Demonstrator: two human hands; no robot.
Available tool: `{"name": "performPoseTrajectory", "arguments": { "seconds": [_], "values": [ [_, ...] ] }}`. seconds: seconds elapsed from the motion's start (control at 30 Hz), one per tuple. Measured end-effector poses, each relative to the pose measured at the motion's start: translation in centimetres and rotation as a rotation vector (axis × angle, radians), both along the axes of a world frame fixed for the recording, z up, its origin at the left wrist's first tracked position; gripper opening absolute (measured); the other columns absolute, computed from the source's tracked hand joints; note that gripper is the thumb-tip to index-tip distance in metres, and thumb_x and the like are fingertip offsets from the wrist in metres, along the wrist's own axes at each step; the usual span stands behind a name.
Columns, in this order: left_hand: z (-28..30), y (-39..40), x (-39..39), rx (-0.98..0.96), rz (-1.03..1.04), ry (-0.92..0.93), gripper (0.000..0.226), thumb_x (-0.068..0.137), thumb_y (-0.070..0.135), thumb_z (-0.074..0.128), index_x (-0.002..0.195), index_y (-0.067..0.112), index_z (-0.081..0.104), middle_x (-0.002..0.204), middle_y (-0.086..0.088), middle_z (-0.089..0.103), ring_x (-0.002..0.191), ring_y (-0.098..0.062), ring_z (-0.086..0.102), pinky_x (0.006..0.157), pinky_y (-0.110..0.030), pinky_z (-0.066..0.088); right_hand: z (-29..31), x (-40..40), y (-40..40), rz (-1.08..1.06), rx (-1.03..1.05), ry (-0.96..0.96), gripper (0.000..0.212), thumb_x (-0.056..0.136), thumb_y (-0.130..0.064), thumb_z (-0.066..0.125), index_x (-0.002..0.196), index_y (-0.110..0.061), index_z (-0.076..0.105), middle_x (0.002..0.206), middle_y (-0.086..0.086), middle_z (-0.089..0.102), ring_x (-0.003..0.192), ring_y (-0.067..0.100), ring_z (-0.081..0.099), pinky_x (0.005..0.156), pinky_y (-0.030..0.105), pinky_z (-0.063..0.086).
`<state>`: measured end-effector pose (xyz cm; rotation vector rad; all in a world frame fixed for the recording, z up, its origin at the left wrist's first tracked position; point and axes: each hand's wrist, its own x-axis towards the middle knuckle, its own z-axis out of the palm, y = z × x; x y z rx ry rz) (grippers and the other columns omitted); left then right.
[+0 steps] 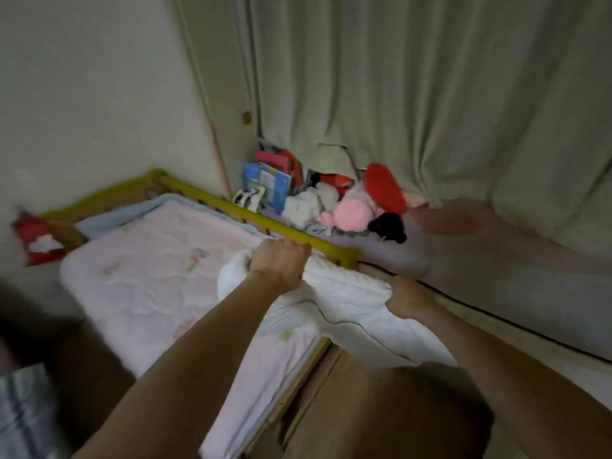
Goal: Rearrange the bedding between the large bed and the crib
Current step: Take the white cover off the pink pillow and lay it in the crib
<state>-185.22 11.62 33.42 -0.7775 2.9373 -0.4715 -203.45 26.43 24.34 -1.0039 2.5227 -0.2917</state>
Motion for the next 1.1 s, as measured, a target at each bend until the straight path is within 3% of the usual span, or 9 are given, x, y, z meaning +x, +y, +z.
{"name": "performPoseTrajectory", "arguments": {
  "seconds": [0.1,0.2,0.3,0.37,0.43,0.53,0.67,0.83,1.1],
  "values": [
    [0.1,-4.1,7.3,-0.046,0.110,0.004,0.024,0.092,0.024,0.047,0.116,0.020,0.050,0.109,-0.004,0.066,0.097,-0.028,0.064,0.066,-0.032,0.036,-0.9,6.8,-7.2,0.007,-0.079,-0.211,0.048,0.085,-0.004,0.057,0.132,-0.007,0.048,0.128,0.016,0.054,0.101,0.031,0.063,0.063,0.033,0.056],
    [0.3,-7.9,14.0,-0.048,0.255,0.014,0.023,0.092,0.023,0.049,0.114,0.019,0.051,0.108,-0.004,0.066,0.096,-0.029,0.064,0.066,-0.033,0.036,-1.5,12.1,-13.7,0.251,-0.095,-0.126,0.047,0.089,-0.005,0.054,0.135,-0.008,0.045,0.131,0.016,0.052,0.110,0.033,0.057,0.077,0.034,0.052],
    [0.2,-12.2,21.0,-0.055,0.418,0.001,0.026,0.088,0.020,0.054,0.114,0.021,0.051,0.107,-0.003,0.066,0.096,-0.027,0.064,0.070,-0.033,0.040,-1.1,17.6,-21.0,0.553,-0.025,-0.014,0.010,0.087,-0.008,0.055,0.079,-0.014,0.054,0.080,0.005,0.052,0.069,0.018,0.050,0.053,0.025,0.031],
    [0.2,-14.6,24.3,-0.061,0.483,0.002,0.026,0.088,0.020,0.055,0.113,0.022,0.052,0.106,-0.003,0.066,0.095,-0.027,0.064,0.069,-0.033,0.039,-0.7,20.7,-25.3,0.649,0.066,0.004,0.029,0.083,-0.013,0.060,0.064,-0.016,0.040,0.067,0.001,0.042,0.058,0.015,0.040,0.047,0.026,0.025],
    [0.2,-17.7,26.7,-0.092,0.522,-0.019,0.027,0.088,0.020,0.055,0.115,0.022,0.052,0.106,-0.003,0.066,0.096,-0.026,0.064,0.068,-0.032,0.036,-1.2,23.5,-30.2,0.755,0.122,-0.005,0.018,0.076,-0.018,0.070,0.073,-0.013,0.053,0.077,0.003,0.055,0.070,0.019,0.054,0.052,0.026,0.037],
    [0.5,-21.5,28.3,-0.126,0.528,-0.038,0.029,0.089,0.020,0.054,0.118,0.022,0.053,0.106,-0.002,0.066,0.096,-0.026,0.063,0.068,-0.032,0.036,-3.0,25.9,-36.3,0.769,0.118,0.038,0.047,0.062,-0.024,0.083,0.104,-0.011,0.066,0.103,0.008,0.067,0.096,0.024,0.065,0.075,0.028,0.049],
    [0.4,-27.6,31.0,-0.108,0.563,-0.048,0.030,0.090,0.022,0.054,0.120,0.021,0.053,0.105,-0.002,0.064,0.094,-0.025,0.063,0.067,-0.032,0.036,-4.2,29.1,-44.5,0.701,-0.005,0.038,0.025,0.083,-0.012,0.063,0.108,-0.006,0.064,0.113,0.016,0.065,0.104,0.029,0.063,0.082,0.032,0.048],
    [-1.0,-33.9,34.7,-0.082,0.673,-0.049,0.030,0.089,0.023,0.054,0.119,0.022,0.051,0.101,-0.001,0.065,0.092,-0.024,0.064,0.064,-0.031,0.036,-4.3,30.8,-52.4,0.769,-0.084,0.103,0.030,0.090,-0.008,0.049,0.119,-0.006,0.057,0.127,0.013,0.057,0.122,0.029,0.050,0.099,0.035,0.045],
    [-4.5,-47.2,40.5,-0.002,0.663,-0.033,0.031,0.088,0.032,0.060,0.117,0.023,0.052,0.096,0.001,0.065,0.089,-0.022,0.063,0.067,-0.032,0.041,-4.4,35.7,-62.9,0.760,-0.077,0.369,0.027,0.094,-0.002,0.038,0.117,-0.008,0.050,0.122,0.014,0.052,0.116,0.032,0.047,0.087,0.037,0.045]
  ]
}}
